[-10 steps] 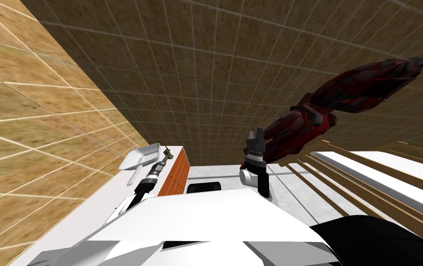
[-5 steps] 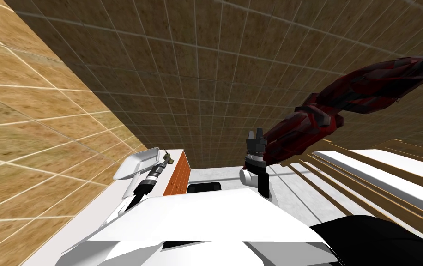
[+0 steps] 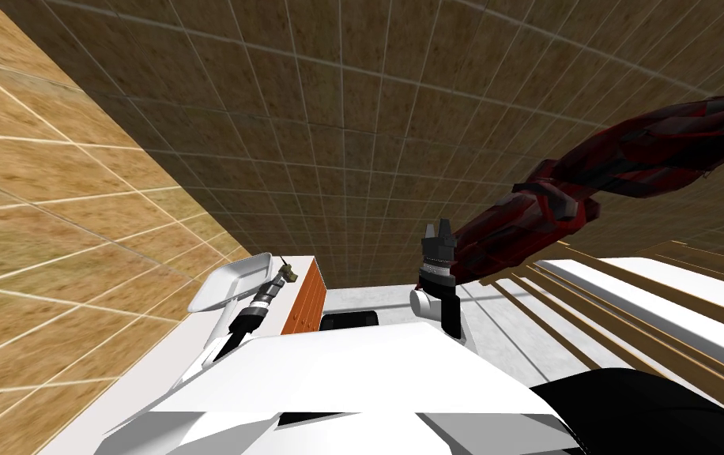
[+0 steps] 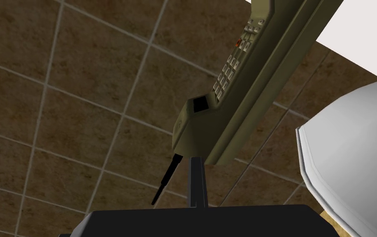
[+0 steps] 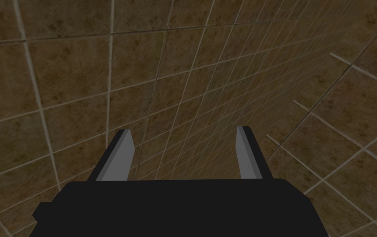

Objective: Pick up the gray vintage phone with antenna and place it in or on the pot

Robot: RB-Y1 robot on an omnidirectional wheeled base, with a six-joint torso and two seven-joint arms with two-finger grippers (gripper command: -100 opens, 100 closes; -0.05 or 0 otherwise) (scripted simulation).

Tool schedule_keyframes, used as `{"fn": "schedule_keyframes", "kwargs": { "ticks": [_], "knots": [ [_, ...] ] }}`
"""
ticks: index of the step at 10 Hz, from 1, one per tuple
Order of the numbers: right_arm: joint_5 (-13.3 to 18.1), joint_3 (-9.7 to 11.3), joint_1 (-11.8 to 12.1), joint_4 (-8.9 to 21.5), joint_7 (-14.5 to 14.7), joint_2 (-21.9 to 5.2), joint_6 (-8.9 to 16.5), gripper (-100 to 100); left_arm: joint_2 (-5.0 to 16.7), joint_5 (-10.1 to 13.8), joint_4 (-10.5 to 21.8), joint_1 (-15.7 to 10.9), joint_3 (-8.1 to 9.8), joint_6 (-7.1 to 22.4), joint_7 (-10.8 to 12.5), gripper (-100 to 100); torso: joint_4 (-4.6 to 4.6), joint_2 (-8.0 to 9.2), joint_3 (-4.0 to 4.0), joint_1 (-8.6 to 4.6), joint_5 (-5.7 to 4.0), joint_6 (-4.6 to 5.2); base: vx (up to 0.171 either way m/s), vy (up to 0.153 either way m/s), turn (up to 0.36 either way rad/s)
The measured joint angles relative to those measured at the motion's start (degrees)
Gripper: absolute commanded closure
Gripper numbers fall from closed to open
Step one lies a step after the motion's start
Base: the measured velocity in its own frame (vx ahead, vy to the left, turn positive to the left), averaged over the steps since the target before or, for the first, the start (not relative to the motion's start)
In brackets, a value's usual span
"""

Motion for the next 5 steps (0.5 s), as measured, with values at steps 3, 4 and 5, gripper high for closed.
{"fn": "schedule_keyframes", "kwargs": {
  "ticks": [3, 4, 5],
  "knots": [
    [0.00, 0.00, 0.00, 0.00, 0.00, 0.00, 0.00, 0, 0.00, 0.00, 0.00, 0.00, 0.00, 0.00, 0.00, 0, 0.00, 0.01, 0.01, -0.01, 0.00, 0.00, 0.000, 0.000, 0.000],
    [0.00, 0.00, 0.00, 0.00, 0.00, 0.00, 0.00, 0, 0.00, 0.00, 0.00, 0.00, 0.00, 0.00, 0.00, -100, 0.00, 0.01, 0.01, -0.01, 0.00, 0.00, -0.024, -0.015, 0.120],
    [0.00, 0.00, 0.00, 0.00, 0.00, 0.00, 0.00, 0, -0.17, -0.61, 0.53, -0.23, -0.20, -0.29, -0.81, -100, 0.01, 0.08, 0.04, -0.06, -0.01, -0.02, -0.038, -0.040, 0.088]
  ]
}}
